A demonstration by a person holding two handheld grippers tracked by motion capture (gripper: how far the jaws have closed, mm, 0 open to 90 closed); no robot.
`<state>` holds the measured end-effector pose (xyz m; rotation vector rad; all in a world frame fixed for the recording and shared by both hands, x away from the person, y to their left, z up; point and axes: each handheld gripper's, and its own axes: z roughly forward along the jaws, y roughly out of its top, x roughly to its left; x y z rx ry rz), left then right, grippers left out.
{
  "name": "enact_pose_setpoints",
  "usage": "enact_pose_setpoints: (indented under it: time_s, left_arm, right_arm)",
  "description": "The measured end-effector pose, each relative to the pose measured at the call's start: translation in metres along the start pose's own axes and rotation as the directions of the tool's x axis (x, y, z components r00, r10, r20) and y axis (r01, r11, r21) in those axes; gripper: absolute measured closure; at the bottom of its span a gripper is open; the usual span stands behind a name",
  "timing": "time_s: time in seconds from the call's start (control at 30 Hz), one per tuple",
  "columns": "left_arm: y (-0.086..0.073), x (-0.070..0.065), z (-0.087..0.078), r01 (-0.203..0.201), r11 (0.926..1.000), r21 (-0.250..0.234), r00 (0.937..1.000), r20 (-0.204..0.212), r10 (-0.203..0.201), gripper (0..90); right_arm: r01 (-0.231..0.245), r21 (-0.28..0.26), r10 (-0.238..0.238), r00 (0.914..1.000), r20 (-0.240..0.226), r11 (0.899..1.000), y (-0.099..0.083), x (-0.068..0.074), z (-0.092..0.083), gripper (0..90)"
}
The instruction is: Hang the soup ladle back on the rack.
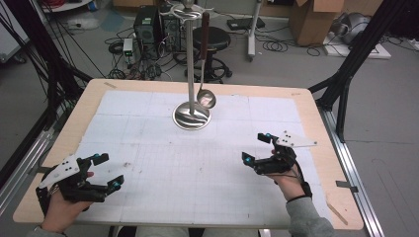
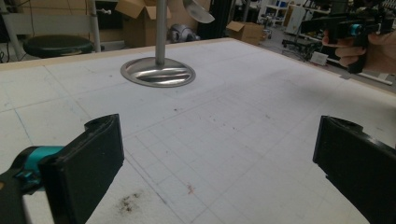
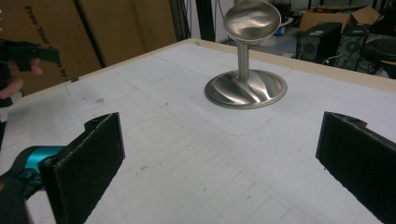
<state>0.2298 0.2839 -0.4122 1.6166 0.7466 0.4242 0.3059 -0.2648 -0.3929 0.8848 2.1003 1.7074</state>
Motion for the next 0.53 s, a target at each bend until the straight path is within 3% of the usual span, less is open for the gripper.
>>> enact_pose_setpoints:
  time_s: [0.53]
  left_arm:
    - [0.000,0.000,0.001,-0.005,1.0000,0.005,1.0000,-0.001,0.005,2.4]
  right_arm:
    - [-0.009,-0.073,0.011,0.9994,0.033,0.997,-0.019,0.003,-0.030,0.1]
